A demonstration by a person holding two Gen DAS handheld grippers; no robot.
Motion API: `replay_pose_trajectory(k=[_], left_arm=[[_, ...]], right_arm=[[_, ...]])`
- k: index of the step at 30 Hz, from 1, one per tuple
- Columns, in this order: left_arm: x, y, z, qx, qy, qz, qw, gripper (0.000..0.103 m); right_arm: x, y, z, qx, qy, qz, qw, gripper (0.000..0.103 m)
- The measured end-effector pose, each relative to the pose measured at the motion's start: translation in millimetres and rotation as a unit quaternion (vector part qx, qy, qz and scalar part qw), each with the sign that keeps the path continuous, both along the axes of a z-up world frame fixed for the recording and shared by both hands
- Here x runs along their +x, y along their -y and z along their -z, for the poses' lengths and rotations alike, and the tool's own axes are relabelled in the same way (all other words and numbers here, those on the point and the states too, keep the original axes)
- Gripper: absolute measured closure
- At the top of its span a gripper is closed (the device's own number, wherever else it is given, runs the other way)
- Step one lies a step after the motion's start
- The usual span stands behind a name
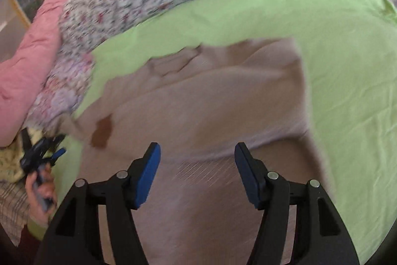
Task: Fold small clothes
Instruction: 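Grasp the other sleeve cuff with the left tool, then fold the held sleeve with the left tool across the sweater body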
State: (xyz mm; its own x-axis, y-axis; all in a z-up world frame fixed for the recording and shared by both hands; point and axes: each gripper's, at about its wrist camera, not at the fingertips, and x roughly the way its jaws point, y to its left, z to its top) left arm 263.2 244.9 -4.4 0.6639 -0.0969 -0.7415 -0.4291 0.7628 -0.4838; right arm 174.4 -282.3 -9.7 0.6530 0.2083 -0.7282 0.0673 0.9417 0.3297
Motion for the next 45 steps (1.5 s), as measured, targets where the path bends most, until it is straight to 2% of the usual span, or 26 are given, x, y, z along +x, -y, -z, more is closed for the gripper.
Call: replay_pose_trajectory(k=[4, 9, 14, 19, 21, 22, 23, 25, 29, 31, 33, 35, 37, 40, 43, 45], left_arm=[[28.9, -35.2, -7.5, -0.006, -0.020, -0.029, 0.9994, 0.026], [63.1, -76.4, -14.3, -0.041, -0.036, -0.076, 0.9956, 0.022], [101.6, -91.5, 5.6, -0.014, -0.118, -0.089, 0.9889, 0.022], [118.1, -80.0, 2.1, 0.029, -0.133, -0.080, 0.9876, 0.022], [126.0, -73.1, 3.6, 0.069, -0.140, -0.066, 0.9855, 0.037], [128.5, -68.6, 6.3, 0.084, -0.148, -0.061, 0.9836, 0.061], [129.5, -63.6, 8.7, 0.100, -0.152, -0.055, 0.9818, 0.076], [121.9, -59.3, 5.1, 0.108, -0.130, -0.047, 0.9844, 0.090], [91.6, -29.9, -26.9, 0.138, -0.067, -0.021, 0.9879, 0.091], [78.0, -5.6, -44.5, 0.134, -0.025, 0.014, 0.9905, 0.091], [68.2, 31.0, -60.2, 0.136, 0.009, 0.061, 0.9889, 0.091], [60.4, 72.9, -73.0, 0.141, 0.042, 0.110, 0.9829, 0.091], [52.0, 123.6, -83.3, 0.152, 0.073, 0.163, 0.9721, 0.091], [51.2, 202.3, -87.1, 0.177, 0.107, 0.240, 0.9485, 0.091], [51.0, 269.8, -70.5, 0.202, 0.113, 0.302, 0.9247, 0.091], [47.4, 304.1, -54.4, 0.209, 0.106, 0.329, 0.9149, 0.091]], right_arm=[[-5.8, -27.5, 6.0, 0.008, -0.009, -0.028, 1.000, 0.040], [-12.0, -45.0, 4.2, -0.008, -0.011, -0.043, 0.999, 0.040], [-13.0, -48.7, 12.3, 0.000, -0.021, -0.042, 0.999, 0.040], [-16.2, -49.0, 20.6, 0.008, -0.042, -0.034, 0.999, 0.040], [-17.2, -49.1, 24.4, 0.011, -0.049, -0.029, 0.998, 0.040], [-17.9, -48.9, 26.1, 0.016, -0.052, -0.027, 0.998, 0.040], [-18.7, -48.8, 26.3, 0.021, -0.053, -0.025, 0.998, 0.040], [-22.0, -49.0, 24.9, 0.026, -0.051, -0.023, 0.998, 0.040], [-30.1, -49.4, 17.9, 0.027, -0.040, -0.018, 0.999, 0.040], [-33.8, -47.3, 14.2, 0.030, -0.035, -0.013, 0.999, 0.040], [-37.5, -45.5, 11.5, 0.033, -0.029, -0.006, 0.999, 0.040], [-41.7, -42.1, 9.8, 0.042, -0.025, 0.001, 0.999, 0.040], [-45.8, -36.8, 7.6, 0.049, -0.021, 0.010, 0.999, 0.040], [-54.0, -25.5, 3.1, 0.059, -0.012, 0.016, 0.998, 0.040], [-61.0, -9.8, 0.2, 0.062, -0.006, 0.038, 0.997, 0.040], [-64.7, 2.7, 0.4, 0.069, -0.005, 0.052, 0.996, 0.040]])
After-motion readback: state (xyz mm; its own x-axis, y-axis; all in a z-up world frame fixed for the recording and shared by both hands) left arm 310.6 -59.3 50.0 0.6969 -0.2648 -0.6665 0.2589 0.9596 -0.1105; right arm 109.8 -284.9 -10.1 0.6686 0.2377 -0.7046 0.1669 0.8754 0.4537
